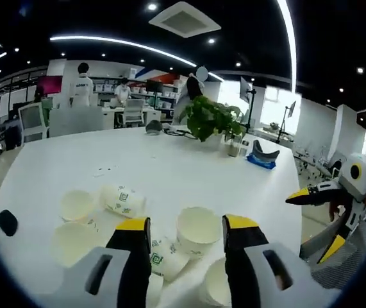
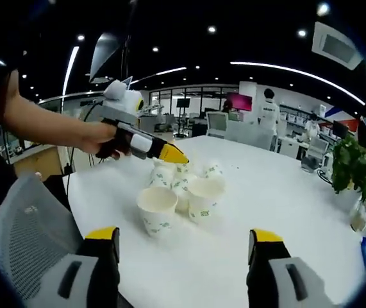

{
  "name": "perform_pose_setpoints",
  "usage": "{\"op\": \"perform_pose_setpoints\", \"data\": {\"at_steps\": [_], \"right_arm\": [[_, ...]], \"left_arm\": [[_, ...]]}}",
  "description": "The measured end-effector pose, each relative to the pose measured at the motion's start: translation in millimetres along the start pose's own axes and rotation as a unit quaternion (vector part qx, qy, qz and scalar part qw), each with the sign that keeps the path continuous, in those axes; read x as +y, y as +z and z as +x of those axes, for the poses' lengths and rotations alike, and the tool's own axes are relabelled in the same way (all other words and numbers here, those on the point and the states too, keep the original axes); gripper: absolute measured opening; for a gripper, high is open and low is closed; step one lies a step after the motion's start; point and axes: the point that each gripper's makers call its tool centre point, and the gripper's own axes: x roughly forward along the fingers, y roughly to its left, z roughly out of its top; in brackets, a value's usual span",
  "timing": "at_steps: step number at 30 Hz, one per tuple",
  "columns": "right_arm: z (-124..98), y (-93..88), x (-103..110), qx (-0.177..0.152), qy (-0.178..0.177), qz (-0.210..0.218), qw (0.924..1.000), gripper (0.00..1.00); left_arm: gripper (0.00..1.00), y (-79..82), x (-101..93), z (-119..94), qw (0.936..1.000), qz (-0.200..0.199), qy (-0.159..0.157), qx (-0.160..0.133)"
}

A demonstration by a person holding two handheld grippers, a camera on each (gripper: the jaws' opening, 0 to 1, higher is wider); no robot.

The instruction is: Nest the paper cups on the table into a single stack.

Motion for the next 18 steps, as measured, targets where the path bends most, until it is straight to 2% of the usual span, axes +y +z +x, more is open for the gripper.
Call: {"op": "perform_pose_setpoints", "data": {"at_steps": [4, 11, 18], "right_arm": [[-0.1, 1.2, 0.8, -0.007, 0.000, 0.002, 1.0000, 0.85], [-1.0, 2.4, -3.9, -0.012, -0.017, -0.006, 0.9998, 0.84], [0.0, 2.4, -2.6, -0.013, -0.014, -0.005, 0.9998, 0.84]], "left_arm": [[0.42, -9.2, 5.7, 13.0, 0.9999, 0.005, -0.001, 0.016], [0.39, -10.5, 9.1, 27.2, 0.9991, 0.014, -0.003, 0.040], [0.34, -20.2, 12.8, 47.5, 0.9979, 0.032, -0.010, 0.056]]}}
